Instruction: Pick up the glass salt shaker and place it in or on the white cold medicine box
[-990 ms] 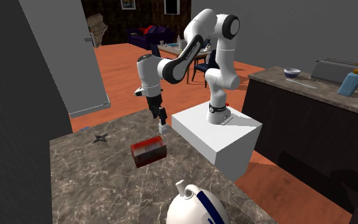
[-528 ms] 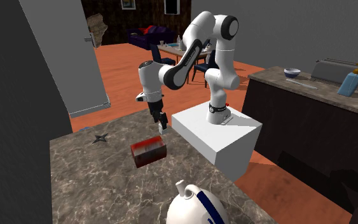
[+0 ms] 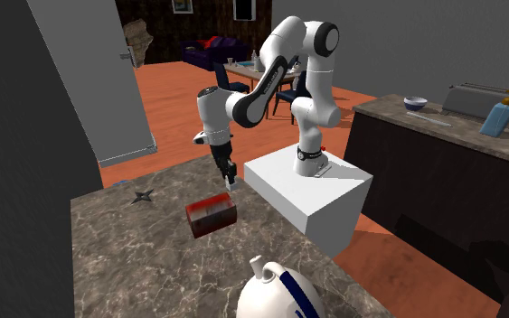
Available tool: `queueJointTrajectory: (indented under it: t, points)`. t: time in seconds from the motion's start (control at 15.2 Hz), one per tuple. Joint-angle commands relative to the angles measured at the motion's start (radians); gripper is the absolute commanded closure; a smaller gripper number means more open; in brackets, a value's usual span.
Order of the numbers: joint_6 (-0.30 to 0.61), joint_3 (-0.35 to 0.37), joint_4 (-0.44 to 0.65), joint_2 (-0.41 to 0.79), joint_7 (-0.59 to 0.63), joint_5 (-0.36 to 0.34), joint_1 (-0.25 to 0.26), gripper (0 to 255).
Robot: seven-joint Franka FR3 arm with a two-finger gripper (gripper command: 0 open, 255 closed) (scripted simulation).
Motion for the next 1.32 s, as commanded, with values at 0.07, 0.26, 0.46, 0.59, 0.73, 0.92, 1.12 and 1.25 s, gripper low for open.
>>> queueJointTrajectory:
  t: [0.07,0.26,0.46,0.59,0.73,0.92,1.12,1.25]
  points:
    - [0.000,0.000,0.000,0.000,0.000,0.000,0.000,255]
    - [0.000,0.000,0.000,0.000,0.000,0.000,0.000,255]
    - [0.000,0.000,0.000,0.000,0.000,0.000,0.000,255]
    - [-0.026,0.000,0.010,-0.016,0.005,-0.004,0.000,255]
    - [-0.052,-0.001,0.021,-0.031,0.009,-0.007,0.000,255]
    - [-0.091,-0.001,0.040,-0.052,0.015,-0.012,-0.001,255]
    - [-0.130,-0.002,0.060,-0.072,0.021,-0.017,-0.001,255]
    - [-0.156,-0.002,0.074,-0.083,0.025,-0.019,-0.001,255]
